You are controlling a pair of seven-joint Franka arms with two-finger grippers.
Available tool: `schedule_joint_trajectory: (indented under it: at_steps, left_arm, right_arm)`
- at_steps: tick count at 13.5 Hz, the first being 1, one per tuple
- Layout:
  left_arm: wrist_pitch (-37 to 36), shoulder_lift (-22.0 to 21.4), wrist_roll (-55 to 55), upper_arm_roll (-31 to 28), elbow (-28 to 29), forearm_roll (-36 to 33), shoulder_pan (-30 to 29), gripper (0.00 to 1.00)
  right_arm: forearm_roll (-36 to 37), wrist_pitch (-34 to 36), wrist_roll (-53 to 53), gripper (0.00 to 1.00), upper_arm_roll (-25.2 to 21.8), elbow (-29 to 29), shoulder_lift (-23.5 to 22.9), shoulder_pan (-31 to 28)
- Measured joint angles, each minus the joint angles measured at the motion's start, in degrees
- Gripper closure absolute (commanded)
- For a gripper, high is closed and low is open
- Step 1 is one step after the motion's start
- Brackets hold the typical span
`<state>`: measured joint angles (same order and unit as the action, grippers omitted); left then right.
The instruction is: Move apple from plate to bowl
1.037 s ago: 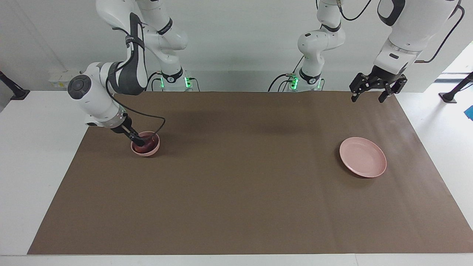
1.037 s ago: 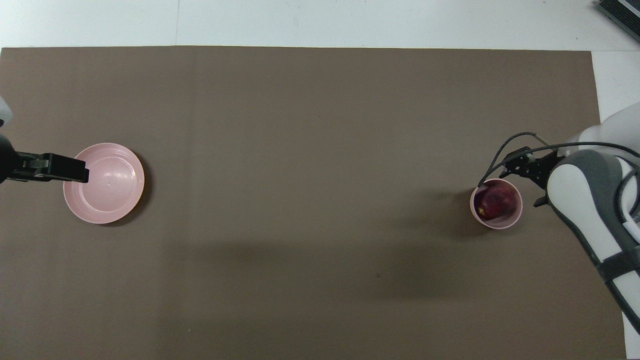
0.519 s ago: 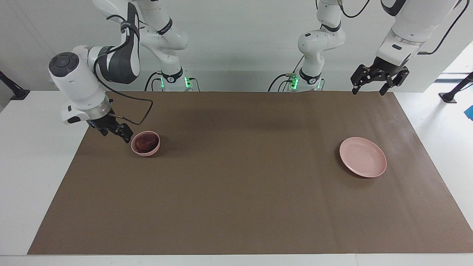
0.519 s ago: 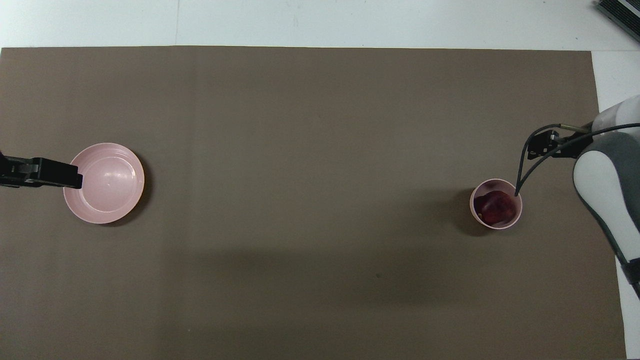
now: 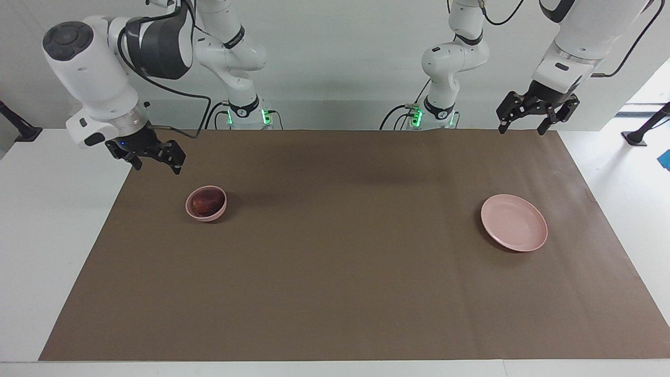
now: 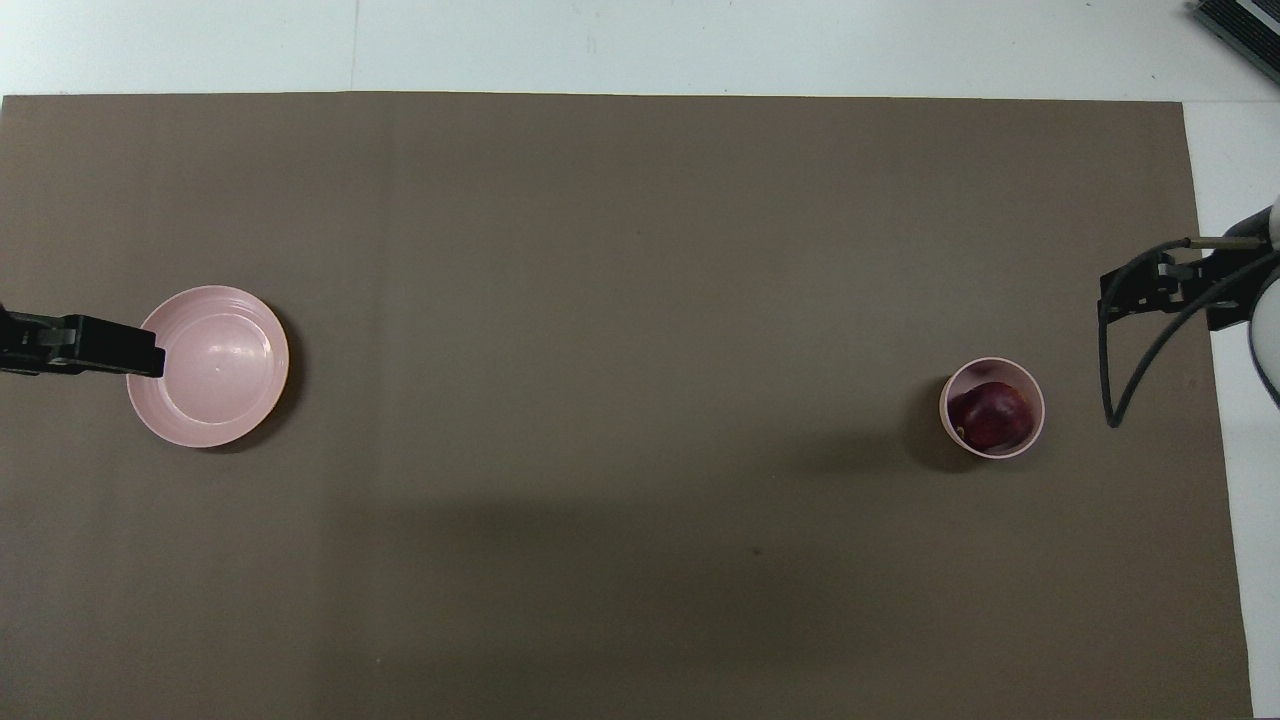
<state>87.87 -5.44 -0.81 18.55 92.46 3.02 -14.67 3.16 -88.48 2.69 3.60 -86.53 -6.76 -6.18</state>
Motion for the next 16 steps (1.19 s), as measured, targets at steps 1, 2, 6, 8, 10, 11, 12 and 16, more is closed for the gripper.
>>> schedule_joint_trajectory:
  at_steps: [1, 2, 6, 8, 10, 11, 12, 16]
  left_arm:
    - [-0.4, 0.0, 0.0, 0.0, -0.2, 0.0, 0.0, 0.00]
    - [-0.9, 0.0, 0.0, 0.0, -0.3, 0.0, 0.0, 0.00]
    - [-1.2, 0.0, 0.1, 0.0, -0.6, 0.0, 0.0, 0.00]
    - [-1.2, 0.0, 0.1, 0.0, -0.7, 0.0, 0.0, 0.00]
    - [-1.2, 0.0, 0.1, 0.0, -0.7, 0.0, 0.0, 0.00]
    - [-1.2, -0.1, 0.1, 0.0, -0.7, 0.0, 0.0, 0.00]
    - [-1.2, -0.1, 0.1, 0.0, -0.7, 0.0, 0.0, 0.00]
    - [-1.2, -0.1, 0.1, 0.0, -0.7, 0.0, 0.0, 0.00]
  right_arm:
    - [-0.8, 2.2, 0.0, 0.00, 0.3, 1.3, 0.1, 0.2]
    - [-1.6, 3.7, 0.1, 0.00, 0.4, 2.5, 0.3, 0.3]
    - [-2.4, 5.4, 0.1, 0.00, 0.4, 3.8, 2.6, 0.4]
    - [-2.5, 5.4, 0.1, 0.00, 0.4, 3.8, 2.5, 0.3]
    - [-2.5, 5.4, 0.1, 0.00, 0.3, 3.8, 2.5, 0.3]
    - [-2.5, 5.4, 0.1, 0.00, 0.3, 3.8, 2.5, 0.3]
    - [-2.5, 5.4, 0.1, 0.00, 0.3, 3.8, 2.5, 0.3]
    - [-2.5, 5.4, 0.1, 0.00, 0.3, 3.8, 2.5, 0.3]
